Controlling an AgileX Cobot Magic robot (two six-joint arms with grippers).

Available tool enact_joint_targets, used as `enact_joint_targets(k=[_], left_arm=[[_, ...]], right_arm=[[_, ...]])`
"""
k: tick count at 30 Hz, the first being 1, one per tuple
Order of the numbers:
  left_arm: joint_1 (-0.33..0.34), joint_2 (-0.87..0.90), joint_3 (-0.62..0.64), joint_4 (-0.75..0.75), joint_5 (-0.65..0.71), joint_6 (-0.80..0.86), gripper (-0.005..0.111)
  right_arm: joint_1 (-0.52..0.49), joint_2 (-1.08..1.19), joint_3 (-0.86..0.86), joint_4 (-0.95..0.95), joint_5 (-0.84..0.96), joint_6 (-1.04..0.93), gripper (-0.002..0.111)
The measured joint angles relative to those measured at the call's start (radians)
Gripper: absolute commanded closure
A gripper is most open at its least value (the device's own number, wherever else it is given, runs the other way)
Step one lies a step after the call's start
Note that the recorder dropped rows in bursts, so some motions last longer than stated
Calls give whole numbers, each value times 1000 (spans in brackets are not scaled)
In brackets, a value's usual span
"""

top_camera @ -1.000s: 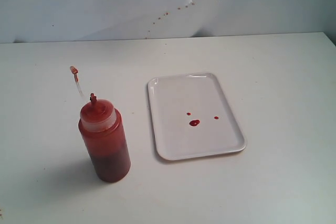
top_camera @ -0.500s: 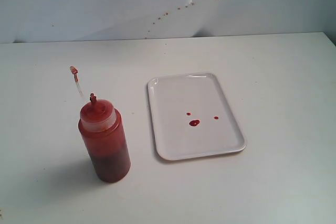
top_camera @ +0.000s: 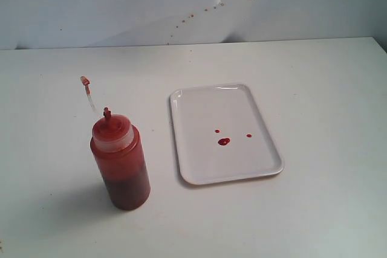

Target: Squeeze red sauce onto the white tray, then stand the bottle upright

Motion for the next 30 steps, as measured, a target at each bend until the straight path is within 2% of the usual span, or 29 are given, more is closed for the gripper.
enact_joint_targets(k=[10,14,19,22,24,30], left_arm=[[0,0,0,0,0,0,107],[0,0,0,0,0,0,107],[0,0,0,0,0,0,107],[0,0,0,0,0,0,107],[0,0,0,0,0,2,107],[0,0,0,0,0,2,107]], right_arm=[[-28,-30,0,0,9,0,108],[-159,-108,15,0,62,69,108],[-410,-249,58,0,130,188,108],[-513,-315,91,2,161,213,108],[-543,-344,119,2,172,219,108],[-552,-359,200,2,183,223,108]])
